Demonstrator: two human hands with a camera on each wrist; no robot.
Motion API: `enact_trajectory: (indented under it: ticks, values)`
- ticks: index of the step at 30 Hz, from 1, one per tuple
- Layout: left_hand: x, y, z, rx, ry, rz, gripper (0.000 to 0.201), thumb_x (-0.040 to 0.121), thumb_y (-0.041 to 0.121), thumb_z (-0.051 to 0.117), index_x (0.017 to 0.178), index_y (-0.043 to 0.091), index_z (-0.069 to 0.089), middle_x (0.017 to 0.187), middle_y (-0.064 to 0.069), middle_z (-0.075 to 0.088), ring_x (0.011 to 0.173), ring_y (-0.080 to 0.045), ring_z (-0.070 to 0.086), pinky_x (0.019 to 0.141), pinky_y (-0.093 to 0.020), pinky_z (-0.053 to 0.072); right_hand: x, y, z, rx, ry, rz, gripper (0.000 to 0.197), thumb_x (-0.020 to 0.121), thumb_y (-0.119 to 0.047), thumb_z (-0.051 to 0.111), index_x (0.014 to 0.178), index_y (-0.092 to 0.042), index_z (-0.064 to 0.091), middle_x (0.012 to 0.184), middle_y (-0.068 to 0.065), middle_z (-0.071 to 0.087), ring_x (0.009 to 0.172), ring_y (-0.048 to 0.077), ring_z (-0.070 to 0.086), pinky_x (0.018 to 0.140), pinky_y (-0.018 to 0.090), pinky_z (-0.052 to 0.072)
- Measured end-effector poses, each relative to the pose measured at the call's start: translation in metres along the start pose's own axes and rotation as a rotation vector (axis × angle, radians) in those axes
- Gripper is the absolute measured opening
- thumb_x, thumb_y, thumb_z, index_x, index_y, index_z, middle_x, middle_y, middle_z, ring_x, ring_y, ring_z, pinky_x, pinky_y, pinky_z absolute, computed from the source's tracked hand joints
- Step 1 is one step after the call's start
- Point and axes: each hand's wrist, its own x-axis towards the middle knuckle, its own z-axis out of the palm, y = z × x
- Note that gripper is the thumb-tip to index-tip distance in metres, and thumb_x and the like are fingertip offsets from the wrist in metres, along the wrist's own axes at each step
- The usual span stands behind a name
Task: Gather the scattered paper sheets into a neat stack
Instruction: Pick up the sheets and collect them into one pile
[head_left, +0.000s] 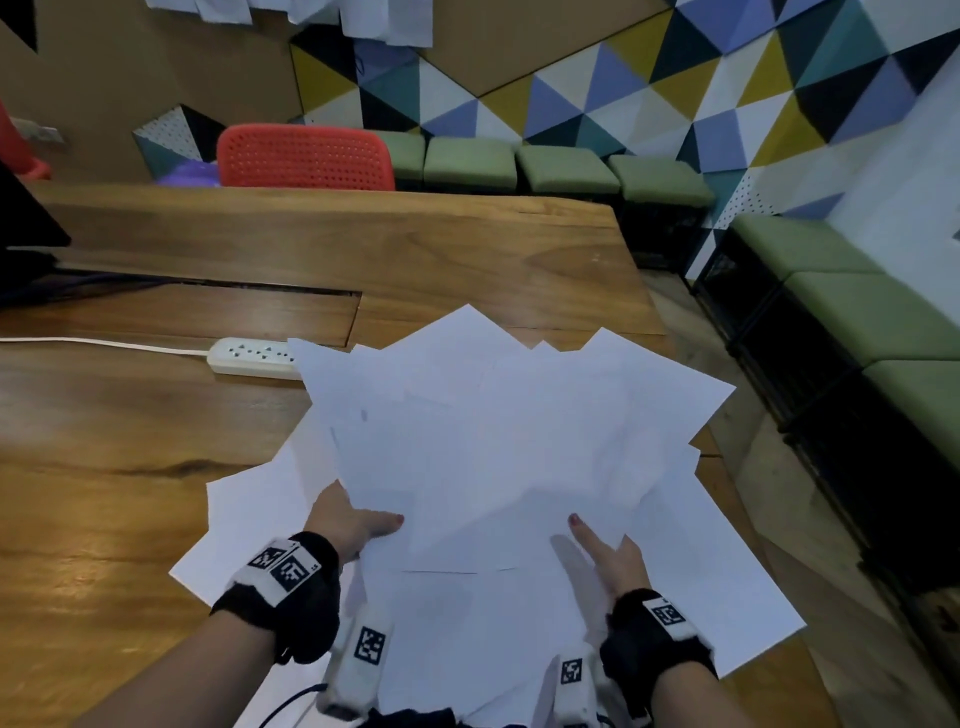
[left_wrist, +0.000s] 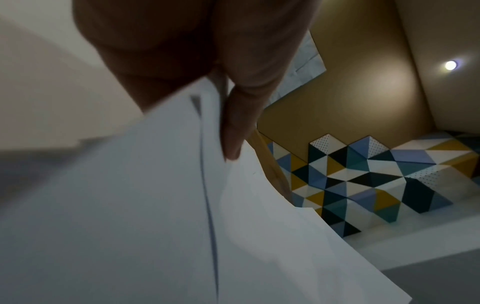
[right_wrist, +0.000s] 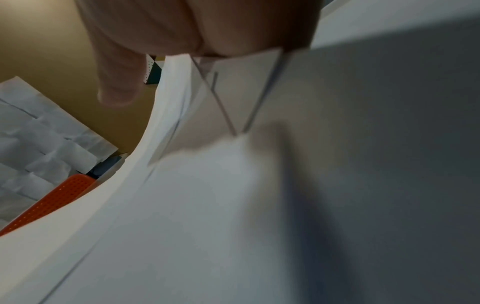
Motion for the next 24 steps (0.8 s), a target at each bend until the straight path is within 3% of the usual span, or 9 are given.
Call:
enact_trajectory:
  ticks: [3,5,7,11,14,17,20,21,24]
  values:
    - [-0.001,-0.002,0.001,0.070,-0.047,-0.052,0.051,0.065,0.032,0.080,0.105,0.008,0.060,0.104,-0.014,0.069,0.092,-0.031,0.066,0.078,-0.045,0.056,0.000,0.004,0.003,-0.083,0.065,-0.022,0.033,0.079,-0.007,0.071,0.107,0.002,0.056,0.090,0.009,0.063,0.084,0.023,0.054,0.081,0.030,0.040]
    - [0.003,-0.001,-0.002,0.013,0.014,-0.059,0.035,0.085,0.037,0.061,0.107,0.011,0.056,0.109,-0.011,0.064,0.092,-0.027,0.062,0.066,-0.036,0.055,-0.001,0.005,0.004,-0.116,0.075,0.007,0.039,0.079,-0.008,0.070,0.111,0.007,0.054,0.073,0.002,0.056,0.073,0.022,0.053,0.076,0.030,0.041]
    - [0.010,-0.003,-0.007,-0.077,0.058,-0.075,0.027,0.096,0.029,0.045,0.111,0.009,0.052,0.117,-0.015,0.059,0.099,-0.033,0.059,0.068,-0.038,0.055,-0.002,0.006,0.001,-0.143,0.064,0.036,0.044,0.081,-0.011,0.069,0.117,-0.002,0.046,0.087,0.007,0.058,0.089,0.029,0.056,0.081,0.035,0.043]
    - [0.025,-0.013,-0.013,-0.066,0.082,-0.075,0.027,0.096,0.017,0.043,0.121,0.010,0.049,0.127,-0.016,0.055,0.108,-0.039,0.057,0.077,-0.047,0.054,-0.002,0.007,-0.005,-0.182,0.051,0.104,0.077,0.082,-0.019,0.069,0.138,0.007,0.023,0.139,0.023,0.042,0.126,0.037,0.043,0.099,0.041,0.039]
    - [0.026,-0.011,-0.012,0.032,0.103,-0.044,0.021,0.094,0.010,0.042,0.112,0.009,0.052,0.116,-0.019,0.060,0.105,-0.039,0.059,0.085,-0.050,0.052,-0.006,0.001,-0.006,-0.209,0.024,0.154,0.078,0.085,-0.017,0.065,0.141,0.008,0.018,0.144,0.025,0.035,0.131,0.038,0.037,0.098,0.040,0.037]
    - [0.040,-0.009,-0.028,0.113,0.141,0.006,0.032,0.093,0.013,0.043,0.124,0.010,0.051,0.125,-0.015,0.059,0.113,-0.037,0.056,0.097,-0.053,0.046,-0.004,0.001,-0.009,-0.215,0.036,0.160,0.082,0.084,-0.016,0.067,0.142,0.010,0.015,0.146,0.027,0.032,0.133,0.038,0.035,0.105,0.040,0.033]
    - [0.051,0.001,-0.055,0.148,0.103,-0.002,0.027,0.093,0.010,0.043,0.119,0.014,0.053,0.123,-0.016,0.061,0.108,-0.038,0.059,0.095,-0.054,0.047,-0.002,0.007,-0.011,-0.231,-0.012,0.173,0.114,0.056,-0.036,0.085,0.140,0.008,0.022,0.143,0.024,0.039,0.130,0.036,0.041,0.102,0.039,0.037]
    - [0.048,0.008,-0.061,0.154,0.075,-0.011,0.025,0.094,0.007,0.042,0.114,0.016,0.053,0.119,-0.017,0.063,0.104,-0.037,0.061,0.093,-0.052,0.048,-0.003,0.005,-0.012,-0.265,-0.035,0.178,0.114,0.050,-0.038,0.088,0.137,0.008,0.029,0.138,0.021,0.045,0.125,0.035,0.046,0.097,0.036,0.039]
    - [0.034,0.022,-0.072,0.133,-0.044,-0.051,0.026,0.095,0.001,0.038,0.112,0.014,0.053,0.101,-0.014,0.066,0.083,-0.030,0.064,0.069,-0.037,0.055,-0.004,0.003,-0.014,-0.303,-0.057,0.192,0.070,0.061,-0.036,0.078,0.113,-0.001,0.047,0.102,0.006,0.048,0.091,0.024,0.054,0.076,0.027,0.035]
